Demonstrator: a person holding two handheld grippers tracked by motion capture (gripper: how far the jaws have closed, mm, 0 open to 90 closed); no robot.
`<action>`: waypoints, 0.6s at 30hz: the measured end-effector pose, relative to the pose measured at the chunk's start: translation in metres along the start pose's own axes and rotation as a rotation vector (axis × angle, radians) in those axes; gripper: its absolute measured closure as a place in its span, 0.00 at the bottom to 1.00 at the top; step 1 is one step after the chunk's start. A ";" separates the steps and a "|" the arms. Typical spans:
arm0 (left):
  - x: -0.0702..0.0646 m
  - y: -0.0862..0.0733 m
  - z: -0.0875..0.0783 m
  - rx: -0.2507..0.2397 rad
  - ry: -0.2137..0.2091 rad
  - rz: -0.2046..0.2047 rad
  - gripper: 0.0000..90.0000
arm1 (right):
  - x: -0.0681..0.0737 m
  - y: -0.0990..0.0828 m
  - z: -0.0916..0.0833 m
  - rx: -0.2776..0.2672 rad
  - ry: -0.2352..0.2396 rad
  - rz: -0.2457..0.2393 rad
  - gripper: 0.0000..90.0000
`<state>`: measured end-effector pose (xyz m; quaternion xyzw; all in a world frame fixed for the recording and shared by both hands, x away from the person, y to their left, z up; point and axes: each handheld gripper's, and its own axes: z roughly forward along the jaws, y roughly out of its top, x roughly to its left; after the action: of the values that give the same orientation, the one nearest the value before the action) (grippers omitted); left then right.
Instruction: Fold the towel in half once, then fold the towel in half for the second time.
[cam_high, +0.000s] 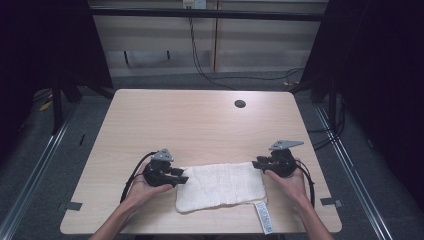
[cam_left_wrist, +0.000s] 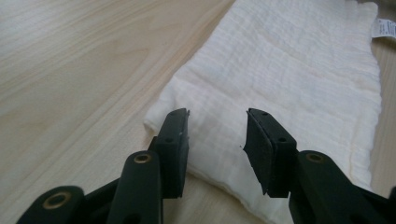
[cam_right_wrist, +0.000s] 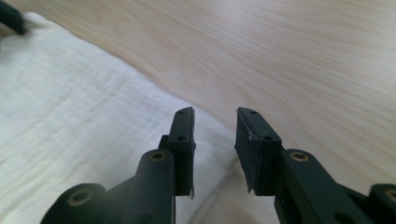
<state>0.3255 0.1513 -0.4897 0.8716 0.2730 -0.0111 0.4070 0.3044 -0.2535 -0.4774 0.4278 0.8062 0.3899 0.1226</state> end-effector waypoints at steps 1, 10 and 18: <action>0.000 0.000 0.000 0.000 0.000 0.000 0.64 | 0.000 0.000 0.000 0.000 0.000 0.000 0.75; 0.016 0.000 -0.015 -0.036 0.021 -0.071 0.53 | 0.037 0.009 -0.011 -0.037 0.139 -0.046 0.68; 0.022 -0.001 -0.024 -0.062 0.041 -0.107 0.46 | 0.069 0.019 0.005 -0.001 0.223 -0.087 0.61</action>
<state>0.3389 0.1789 -0.4796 0.8427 0.3279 -0.0065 0.4269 0.2767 -0.1909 -0.4576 0.3464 0.8324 0.4296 0.0492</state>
